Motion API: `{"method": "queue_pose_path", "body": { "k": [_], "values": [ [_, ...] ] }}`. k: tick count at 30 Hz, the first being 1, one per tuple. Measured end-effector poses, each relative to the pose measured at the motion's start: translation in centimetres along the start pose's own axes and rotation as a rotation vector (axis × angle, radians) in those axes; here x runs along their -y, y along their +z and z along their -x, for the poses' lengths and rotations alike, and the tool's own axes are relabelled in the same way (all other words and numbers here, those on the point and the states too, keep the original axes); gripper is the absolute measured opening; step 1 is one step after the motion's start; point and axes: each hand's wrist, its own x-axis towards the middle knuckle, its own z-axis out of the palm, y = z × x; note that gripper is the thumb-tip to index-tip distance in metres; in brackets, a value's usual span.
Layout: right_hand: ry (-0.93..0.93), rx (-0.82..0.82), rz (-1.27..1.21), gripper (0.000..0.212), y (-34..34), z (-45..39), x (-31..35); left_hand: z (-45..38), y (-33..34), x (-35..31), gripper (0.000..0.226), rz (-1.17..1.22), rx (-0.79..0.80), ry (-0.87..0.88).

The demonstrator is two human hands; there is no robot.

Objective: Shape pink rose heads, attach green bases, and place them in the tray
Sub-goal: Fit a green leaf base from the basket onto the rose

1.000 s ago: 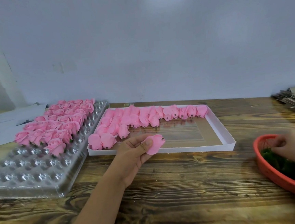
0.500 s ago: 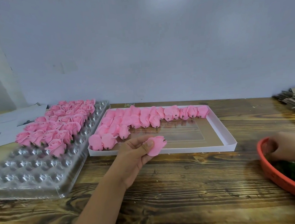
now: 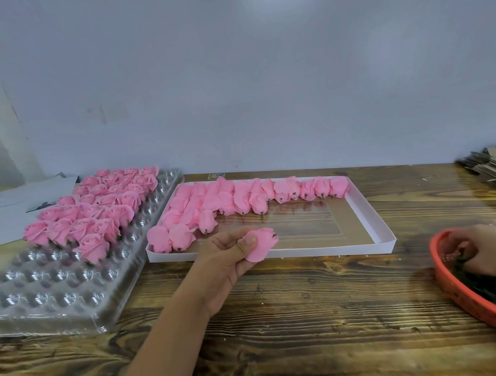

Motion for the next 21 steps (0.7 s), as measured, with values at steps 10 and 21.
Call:
{"method": "queue_pose_path", "body": {
  "k": [10, 21],
  "values": [
    [0.072, -0.164, 0.127, 0.019, 1.4, -1.8, -2.9, 0.1, 0.1, -0.1, 0.02, -0.007, 0.03, 0.006],
    [0.145, -0.378, 0.216, 0.047, 3.5, -3.0, -4.6, -0.1, -0.1, 0.1, 0.032, 0.005, 0.015, 0.003]
  ]
}}
